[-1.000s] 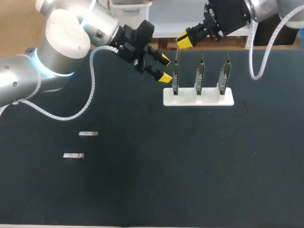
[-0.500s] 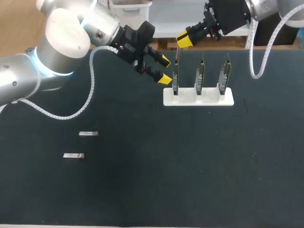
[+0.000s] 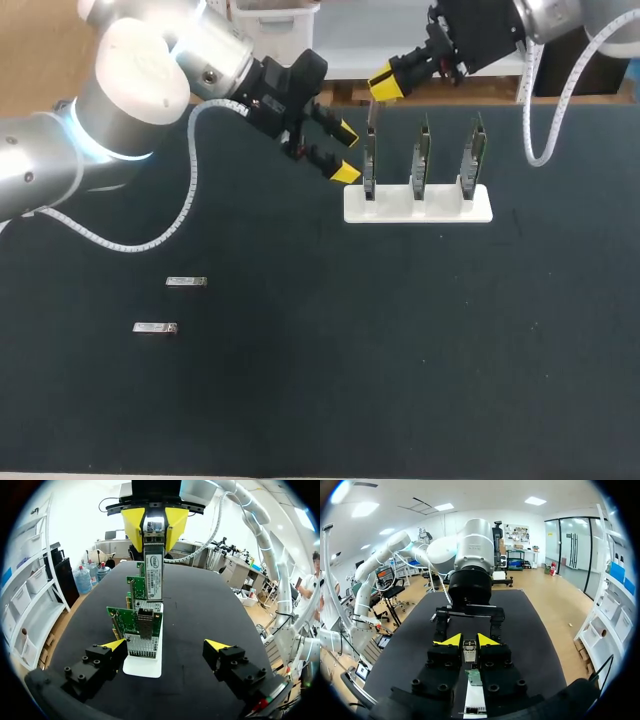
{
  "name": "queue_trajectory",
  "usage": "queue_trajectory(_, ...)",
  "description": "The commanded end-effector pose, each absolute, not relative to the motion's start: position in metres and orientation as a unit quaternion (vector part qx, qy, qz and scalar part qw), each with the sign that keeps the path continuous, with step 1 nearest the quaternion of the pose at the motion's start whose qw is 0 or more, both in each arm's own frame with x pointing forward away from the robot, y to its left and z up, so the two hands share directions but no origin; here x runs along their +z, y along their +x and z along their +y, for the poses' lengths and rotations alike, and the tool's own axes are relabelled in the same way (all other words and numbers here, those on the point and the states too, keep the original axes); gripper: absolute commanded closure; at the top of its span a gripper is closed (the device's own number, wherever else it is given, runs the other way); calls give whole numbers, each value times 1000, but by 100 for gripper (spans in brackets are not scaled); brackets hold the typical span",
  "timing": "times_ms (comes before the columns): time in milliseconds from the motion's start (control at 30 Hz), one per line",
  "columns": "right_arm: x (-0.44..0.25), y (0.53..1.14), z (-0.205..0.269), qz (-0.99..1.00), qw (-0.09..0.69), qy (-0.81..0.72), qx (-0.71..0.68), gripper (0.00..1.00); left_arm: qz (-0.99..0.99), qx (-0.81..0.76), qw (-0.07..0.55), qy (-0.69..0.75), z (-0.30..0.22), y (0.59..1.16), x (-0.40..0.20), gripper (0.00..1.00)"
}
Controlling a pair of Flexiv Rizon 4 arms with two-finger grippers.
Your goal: Pick up the optical module with the left hand, and insert it into the network port with the right hand.
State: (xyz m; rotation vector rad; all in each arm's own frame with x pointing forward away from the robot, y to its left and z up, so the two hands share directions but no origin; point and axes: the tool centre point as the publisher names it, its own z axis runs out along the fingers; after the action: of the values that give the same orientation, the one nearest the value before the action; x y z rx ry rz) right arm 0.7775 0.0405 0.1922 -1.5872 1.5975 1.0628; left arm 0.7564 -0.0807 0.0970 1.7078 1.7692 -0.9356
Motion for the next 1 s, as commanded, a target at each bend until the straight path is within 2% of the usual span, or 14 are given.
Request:
queue_trajectory(33,192,774,40,610,322,-602,402,100,652,-341,253,628,-80,754,97,0)
queue_trajectory(1000,189,778,41,612,323,-604,396,100,657,-330,253,628,-80,753,97,0)
